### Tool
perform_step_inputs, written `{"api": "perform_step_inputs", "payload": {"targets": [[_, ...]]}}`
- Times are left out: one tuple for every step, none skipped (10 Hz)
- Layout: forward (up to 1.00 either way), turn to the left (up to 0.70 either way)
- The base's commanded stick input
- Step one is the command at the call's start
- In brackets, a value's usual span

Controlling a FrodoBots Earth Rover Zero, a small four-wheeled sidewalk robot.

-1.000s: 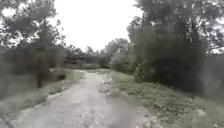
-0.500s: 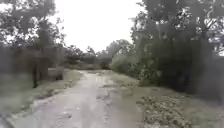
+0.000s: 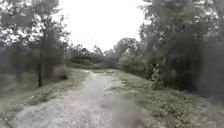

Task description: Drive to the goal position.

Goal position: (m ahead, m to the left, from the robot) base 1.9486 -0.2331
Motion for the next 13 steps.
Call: {"api": "perform_step_inputs", "payload": {"targets": [[0.70, 0.00], [0.70, 0.00], [0.70, 0.00], [0.70, 0.00], [0.70, 0.00], [0.70, 0.00], [0.70, 0.07], [0.70, 0.25], [0.70, 0.35], [0.70, 0.35], [0.70, 0.07], [0.70, 0.00], [0.70, 0.00]]}}
